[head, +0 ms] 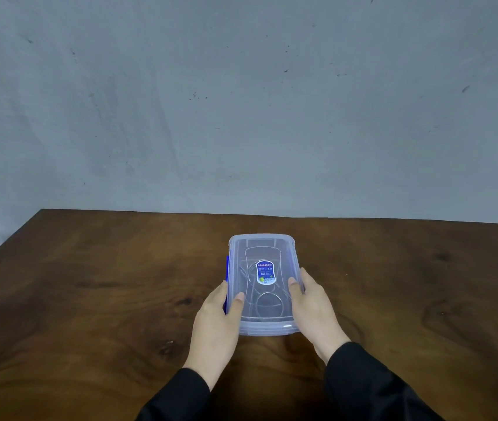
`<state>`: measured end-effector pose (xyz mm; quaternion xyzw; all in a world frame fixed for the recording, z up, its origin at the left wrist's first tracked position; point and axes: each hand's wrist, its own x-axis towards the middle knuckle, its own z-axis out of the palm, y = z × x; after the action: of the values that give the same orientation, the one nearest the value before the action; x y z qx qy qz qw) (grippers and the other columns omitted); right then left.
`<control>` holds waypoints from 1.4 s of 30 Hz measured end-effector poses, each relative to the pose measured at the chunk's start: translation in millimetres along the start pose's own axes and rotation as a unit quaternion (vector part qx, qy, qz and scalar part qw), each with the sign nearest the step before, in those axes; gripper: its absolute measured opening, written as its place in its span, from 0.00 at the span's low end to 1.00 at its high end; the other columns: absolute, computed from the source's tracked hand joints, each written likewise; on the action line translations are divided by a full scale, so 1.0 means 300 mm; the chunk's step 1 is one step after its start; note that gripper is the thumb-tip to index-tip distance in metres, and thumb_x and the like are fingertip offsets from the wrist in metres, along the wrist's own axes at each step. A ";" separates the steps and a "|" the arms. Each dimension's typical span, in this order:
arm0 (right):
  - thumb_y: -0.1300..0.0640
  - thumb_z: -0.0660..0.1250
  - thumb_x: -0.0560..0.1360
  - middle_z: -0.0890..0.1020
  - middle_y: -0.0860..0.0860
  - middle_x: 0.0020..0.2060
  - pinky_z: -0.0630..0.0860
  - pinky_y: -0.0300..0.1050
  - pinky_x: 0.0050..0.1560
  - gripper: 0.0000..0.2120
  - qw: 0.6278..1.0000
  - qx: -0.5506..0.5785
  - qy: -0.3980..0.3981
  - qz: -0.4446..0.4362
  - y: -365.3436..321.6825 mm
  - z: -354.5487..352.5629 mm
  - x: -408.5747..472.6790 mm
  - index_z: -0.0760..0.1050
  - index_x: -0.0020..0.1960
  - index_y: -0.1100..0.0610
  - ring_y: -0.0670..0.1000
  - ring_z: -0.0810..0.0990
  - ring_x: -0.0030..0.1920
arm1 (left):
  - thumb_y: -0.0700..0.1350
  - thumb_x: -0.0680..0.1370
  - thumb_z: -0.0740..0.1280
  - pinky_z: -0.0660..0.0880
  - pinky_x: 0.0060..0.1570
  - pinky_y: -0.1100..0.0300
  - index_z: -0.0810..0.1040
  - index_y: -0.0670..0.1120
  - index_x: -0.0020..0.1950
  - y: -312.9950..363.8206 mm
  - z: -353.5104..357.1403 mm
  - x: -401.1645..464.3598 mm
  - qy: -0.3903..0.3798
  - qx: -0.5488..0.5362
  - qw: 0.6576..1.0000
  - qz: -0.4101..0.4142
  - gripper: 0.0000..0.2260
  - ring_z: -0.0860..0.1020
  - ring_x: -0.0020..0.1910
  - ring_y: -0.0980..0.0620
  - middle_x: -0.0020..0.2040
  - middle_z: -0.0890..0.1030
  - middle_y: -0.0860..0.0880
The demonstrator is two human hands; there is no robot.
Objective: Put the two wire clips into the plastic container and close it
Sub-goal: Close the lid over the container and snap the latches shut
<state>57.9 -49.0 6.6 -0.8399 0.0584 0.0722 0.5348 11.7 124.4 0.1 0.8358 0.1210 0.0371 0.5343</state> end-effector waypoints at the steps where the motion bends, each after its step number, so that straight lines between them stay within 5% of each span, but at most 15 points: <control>1: 0.49 0.55 0.85 0.80 0.42 0.54 0.80 0.32 0.39 0.18 1.000 -0.008 0.001 0.000 0.004 0.000 0.005 0.69 0.73 0.50 0.44 0.82 0.50 | 0.51 0.82 0.62 0.76 0.41 0.72 0.71 0.58 0.62 -0.004 0.000 0.009 -0.003 0.002 1.000 0.003 0.10 0.78 0.49 0.62 0.54 0.78 0.60; 7: 0.49 0.57 0.85 0.81 0.45 0.59 0.82 0.33 0.40 0.20 0.999 -0.040 0.015 -0.018 0.018 0.009 0.005 0.67 0.75 0.50 0.44 0.83 0.52 | 0.54 0.82 0.59 0.81 0.51 0.60 0.68 0.58 0.69 0.000 0.014 0.049 -0.028 -0.006 1.000 0.003 0.15 0.79 0.55 0.58 0.59 0.79 0.57; 21: 0.50 0.56 0.85 0.81 0.42 0.54 0.84 0.37 0.43 0.19 1.000 0.005 0.005 -0.012 0.022 0.009 0.002 0.67 0.76 0.48 0.45 0.83 0.49 | 0.49 0.84 0.55 0.75 0.36 0.73 0.63 0.54 0.72 0.029 0.021 0.052 -0.076 -0.032 0.996 -0.030 0.15 0.79 0.52 0.58 0.61 0.77 0.54; 24: 0.50 0.59 0.85 0.83 0.47 0.58 0.83 0.38 0.44 0.18 0.998 0.063 0.000 0.015 0.011 -0.006 -0.005 0.69 0.74 0.50 0.46 0.84 0.51 | 0.50 0.83 0.61 0.75 0.39 0.69 0.59 0.51 0.76 0.042 -0.004 0.054 -0.066 -0.080 0.990 -0.091 0.23 0.77 0.52 0.57 0.66 0.73 0.54; 27: 0.47 0.64 0.82 0.77 0.52 0.69 0.78 0.36 0.39 0.29 0.989 0.115 -0.008 0.095 0.006 -0.039 0.004 0.62 0.80 0.54 0.45 0.79 0.48 | 0.54 0.79 0.67 0.74 0.48 0.60 0.53 0.50 0.79 0.044 -0.025 0.066 -0.053 -0.103 0.982 -0.148 0.34 0.76 0.61 0.49 0.71 0.72 0.47; 31: 0.51 0.71 0.79 0.80 0.50 0.58 0.83 0.42 0.43 0.30 0.993 0.097 0.027 0.061 0.006 -0.059 0.020 0.66 0.77 0.56 0.48 0.83 0.50 | 0.51 0.76 0.72 0.79 0.52 0.54 0.55 0.51 0.79 0.050 -0.038 0.085 -0.017 -0.078 0.990 -0.115 0.37 0.78 0.58 0.49 0.65 0.74 0.49; 33: 0.51 0.72 0.78 0.78 0.52 0.62 0.85 0.48 0.51 0.33 0.995 0.059 0.056 0.054 0.008 -0.050 0.029 0.64 0.79 0.54 0.52 0.83 0.56 | 0.49 0.76 0.73 0.81 0.52 0.53 0.56 0.50 0.79 0.050 -0.037 0.093 -0.003 -0.067 0.994 -0.091 0.36 0.78 0.57 0.49 0.66 0.74 0.49; 36: 0.50 0.69 0.79 0.78 0.54 0.61 0.86 0.51 0.52 0.19 0.997 0.054 0.048 0.032 0.031 -0.017 0.029 0.74 0.69 0.51 0.51 0.83 0.54 | 0.48 0.79 0.69 0.82 0.49 0.56 0.66 0.51 0.74 0.055 -0.017 0.087 -0.026 -0.106 0.990 -0.088 0.24 0.80 0.55 0.52 0.64 0.77 0.50; 38: 0.51 0.66 0.82 0.78 0.52 0.58 0.85 0.46 0.49 0.13 0.997 0.061 0.038 0.009 0.042 0.004 0.018 0.73 0.65 0.49 0.49 0.83 0.52 | 0.50 0.80 0.67 0.82 0.44 0.60 0.71 0.55 0.67 0.060 0.003 0.077 -0.059 -0.137 0.986 -0.072 0.16 0.82 0.52 0.55 0.58 0.81 0.53; 42: 0.52 0.61 0.84 0.81 0.46 0.54 0.82 0.39 0.43 0.11 0.997 0.075 0.035 -0.003 0.038 -0.002 0.019 0.69 0.65 0.47 0.47 0.83 0.50 | 0.51 0.81 0.64 0.81 0.49 0.58 0.69 0.60 0.67 0.060 0.028 0.099 -0.092 -0.158 0.982 -0.047 0.14 0.81 0.53 0.59 0.57 0.81 0.57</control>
<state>61.5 -54.5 -4.3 -0.7995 0.0796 0.0368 0.5942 45.1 116.9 10.7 0.7340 0.1036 -0.0463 0.6696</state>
